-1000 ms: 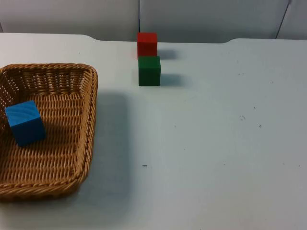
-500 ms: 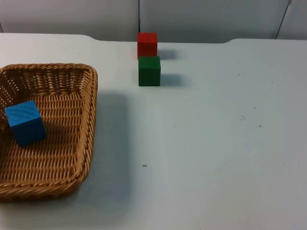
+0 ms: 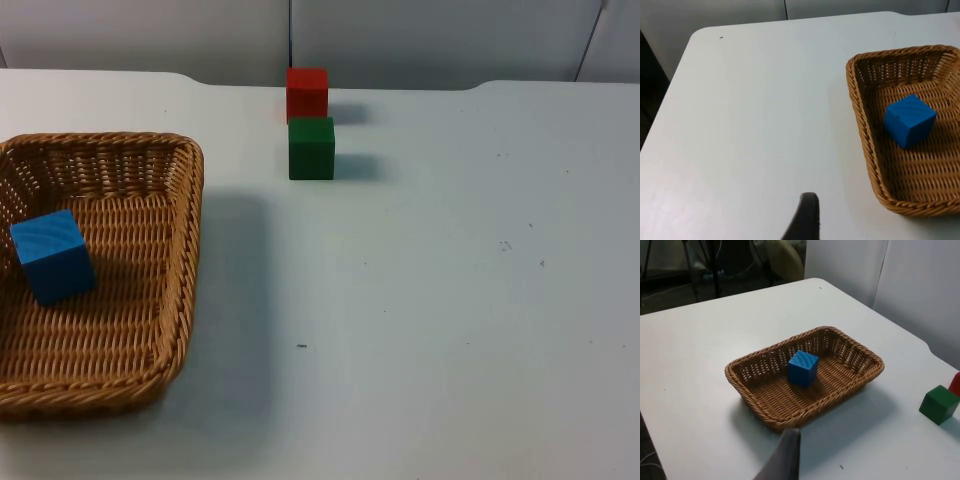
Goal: Pick up the basket with the left hand and place the blue cube into the basket with the right hand.
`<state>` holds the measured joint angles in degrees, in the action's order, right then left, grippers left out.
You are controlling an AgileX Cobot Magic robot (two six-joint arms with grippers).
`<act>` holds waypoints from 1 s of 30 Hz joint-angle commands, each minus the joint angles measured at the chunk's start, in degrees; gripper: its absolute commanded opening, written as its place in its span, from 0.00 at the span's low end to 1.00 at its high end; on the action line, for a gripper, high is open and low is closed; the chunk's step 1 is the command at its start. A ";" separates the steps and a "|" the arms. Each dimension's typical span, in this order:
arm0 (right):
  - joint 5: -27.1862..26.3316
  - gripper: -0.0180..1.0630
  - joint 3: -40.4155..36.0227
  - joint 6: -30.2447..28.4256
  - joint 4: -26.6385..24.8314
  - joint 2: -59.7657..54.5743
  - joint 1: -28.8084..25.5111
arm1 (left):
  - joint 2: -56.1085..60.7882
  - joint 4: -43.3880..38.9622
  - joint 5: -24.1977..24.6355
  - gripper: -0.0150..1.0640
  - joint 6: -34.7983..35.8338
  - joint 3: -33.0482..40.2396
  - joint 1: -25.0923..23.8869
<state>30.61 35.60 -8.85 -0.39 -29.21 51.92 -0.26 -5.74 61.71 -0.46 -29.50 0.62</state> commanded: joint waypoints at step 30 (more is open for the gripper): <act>15.27 0.84 -4.88 2.64 0.39 13.97 0.21 | 0.26 -0.18 -0.10 0.99 0.46 0.21 0.42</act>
<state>45.66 31.45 -6.84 -0.39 -16.18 51.92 -0.26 -5.85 61.71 0.00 -29.50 0.62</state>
